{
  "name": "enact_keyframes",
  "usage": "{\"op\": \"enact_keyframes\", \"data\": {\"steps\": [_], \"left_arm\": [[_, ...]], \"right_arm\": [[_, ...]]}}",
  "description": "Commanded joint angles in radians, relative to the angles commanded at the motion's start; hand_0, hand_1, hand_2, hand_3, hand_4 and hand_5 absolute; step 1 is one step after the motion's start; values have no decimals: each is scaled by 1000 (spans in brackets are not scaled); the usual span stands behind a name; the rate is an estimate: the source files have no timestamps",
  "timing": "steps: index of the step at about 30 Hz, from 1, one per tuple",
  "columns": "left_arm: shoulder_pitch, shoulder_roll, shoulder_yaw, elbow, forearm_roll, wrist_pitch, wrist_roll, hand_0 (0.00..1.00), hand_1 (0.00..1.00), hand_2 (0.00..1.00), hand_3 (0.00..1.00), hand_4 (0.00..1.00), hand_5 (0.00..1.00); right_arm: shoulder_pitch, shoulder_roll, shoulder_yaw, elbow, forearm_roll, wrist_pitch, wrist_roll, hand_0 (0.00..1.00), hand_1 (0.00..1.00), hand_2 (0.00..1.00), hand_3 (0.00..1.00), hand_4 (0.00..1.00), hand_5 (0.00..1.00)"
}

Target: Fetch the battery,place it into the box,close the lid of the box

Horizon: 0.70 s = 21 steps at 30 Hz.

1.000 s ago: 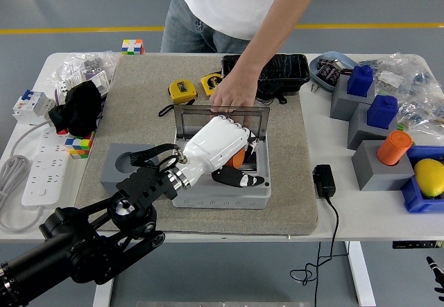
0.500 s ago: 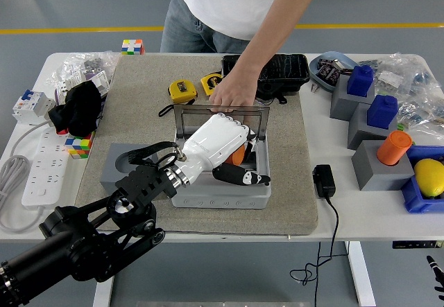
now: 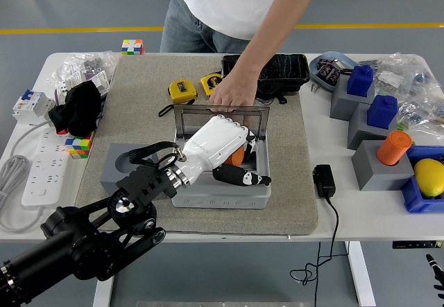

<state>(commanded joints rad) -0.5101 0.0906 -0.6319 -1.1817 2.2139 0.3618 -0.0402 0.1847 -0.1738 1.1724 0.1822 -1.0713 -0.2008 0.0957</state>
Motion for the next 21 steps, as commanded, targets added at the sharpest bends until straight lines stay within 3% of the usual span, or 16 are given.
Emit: {"op": "enact_keyframes", "data": {"steps": [3, 4, 15, 16, 21], "left_arm": [[-2, -2, -5, 2, -7, -7, -2, 69, 2, 36, 9, 998, 776], [-2, -3, -7, 3, -12, -10, -4, 134, 44, 87, 67, 998, 836], [-1, -4, -7, 1, -19, -36, -14, 181, 109, 135, 108, 998, 819], [-1, -4, -8, 2, -19, -37, -14, 344, 244, 191, 163, 998, 830], [3, -3, -9, 2, -14, -43, -19, 344, 244, 191, 163, 998, 830]], "right_arm": [[0, 0, -2, 0, 1, 0, 0, 817, 811, 775, 809, 998, 998], [1, 0, -3, 1, 2, 0, 0, 817, 809, 775, 808, 998, 998], [0, -1, -6, 0, 5, 1, 0, 817, 808, 774, 808, 998, 998], [0, -1, -7, 0, 5, 1, 0, 817, 800, 773, 808, 998, 998], [-1, 0, -11, 1, 7, 2, 0, 817, 800, 773, 808, 998, 998]]}}
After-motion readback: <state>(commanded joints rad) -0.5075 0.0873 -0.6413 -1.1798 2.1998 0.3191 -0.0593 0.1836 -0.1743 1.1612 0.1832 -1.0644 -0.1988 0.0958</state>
